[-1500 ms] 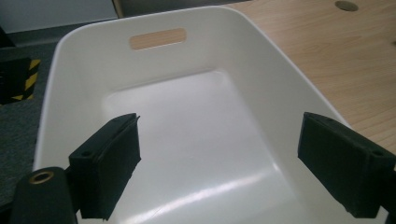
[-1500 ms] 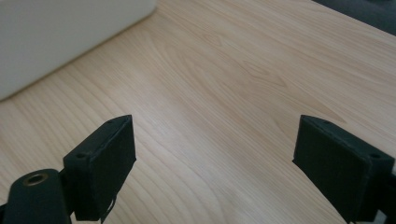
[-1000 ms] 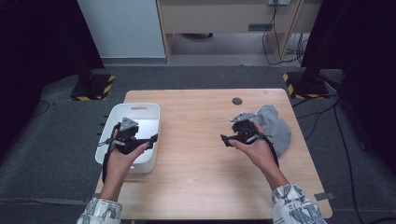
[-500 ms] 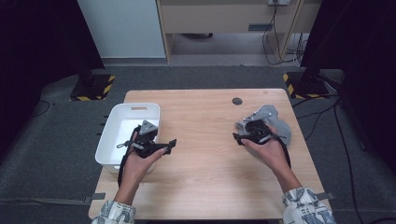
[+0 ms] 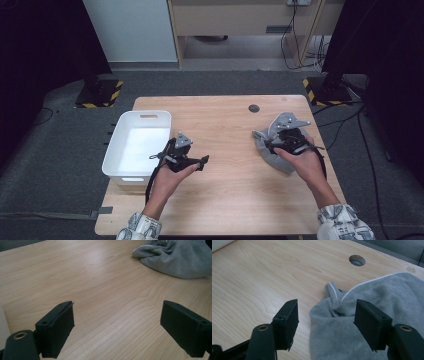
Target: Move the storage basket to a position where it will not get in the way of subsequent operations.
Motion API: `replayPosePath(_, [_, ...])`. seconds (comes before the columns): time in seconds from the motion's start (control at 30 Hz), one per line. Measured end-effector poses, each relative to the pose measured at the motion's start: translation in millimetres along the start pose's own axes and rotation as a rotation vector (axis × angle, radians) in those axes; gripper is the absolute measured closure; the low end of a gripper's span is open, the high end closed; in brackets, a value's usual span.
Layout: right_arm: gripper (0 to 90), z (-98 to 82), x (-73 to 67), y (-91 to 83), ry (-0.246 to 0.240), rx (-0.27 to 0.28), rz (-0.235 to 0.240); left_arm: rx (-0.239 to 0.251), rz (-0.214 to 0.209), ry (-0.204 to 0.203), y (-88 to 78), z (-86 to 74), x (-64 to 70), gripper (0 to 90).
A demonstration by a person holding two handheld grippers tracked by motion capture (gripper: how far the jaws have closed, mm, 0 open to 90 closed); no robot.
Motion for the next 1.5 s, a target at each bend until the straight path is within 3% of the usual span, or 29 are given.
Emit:
replayPosePath(0.4, [27.5, -4.8, 19.4, -13.8, 0.020, 0.009, -0.041, -0.042, -0.023, 0.031, 24.9, -7.2, 13.8, 11.3])
replayPosePath(0.6, [22.2, -8.9, 30.4, -12.4, 0.026, -0.015, -0.071, -0.054, -0.032, 0.042, 30.5, -13.9, 18.4, 11.5])
replayPosePath(0.77, [20.5, -14.5, 39.7, 1.6, 0.055, -0.040, -0.086, -0.040, -0.031, 0.054, 29.5, -14.2, 21.5, 11.6])
replayPosePath(0.93, [13.5, -19.6, 46.5, 32.8, 0.080, -0.074, -0.127, -0.035, -0.027, 0.053, 28.6, -16.3, 22.2, 11.7])
replayPosePath(1.0, [13.7, -20.1, 47.6, 36.1, 0.085, -0.077, -0.131, -0.034, -0.026, 0.048, 28.4, -16.8, 22.1, 11.8])
replayPosePath(1.1, [20.4, -24.1, 50.7, 48.6, 0.100, -0.102, -0.130, -0.030, -0.024, 0.043, 27.4, -16.8, 23.8, 12.0])
replayPosePath(1.13, [33.8, -26.2, 49.0, 54.4, 0.084, -0.111, -0.128, -0.024, -0.028, 0.040, 26.1, -16.2, 25.8, 12.0])
replayPosePath(1.27, [51.2, -28.1, 42.3, 59.3, 0.051, -0.123, -0.118, -0.021, -0.035, 0.045, 24.1, -16.6, 28.6, 12.0])
replayPosePath(1.37, [64.1, -30.0, 36.4, 60.9, 0.026, -0.119, -0.084, -0.023, -0.025, 0.045, 23.3, -18.8, 28.4, 12.6])
replayPosePath(1.5, [70.6, -30.3, 18.7, 64.8, -0.007, -0.093, -0.003, -0.026, -0.020, 0.036, 22.6, -20.9, 27.2, 12.8])
Point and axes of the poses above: each handheld gripper's, and its own axes: y roughly forward along the jaws, z roughly out of its top, x roughly to its right, the point moved 2 cm from there along y, roughly forward along the jaws, and after that the axes turned 3 degrees about x, right-handed, at the moved point
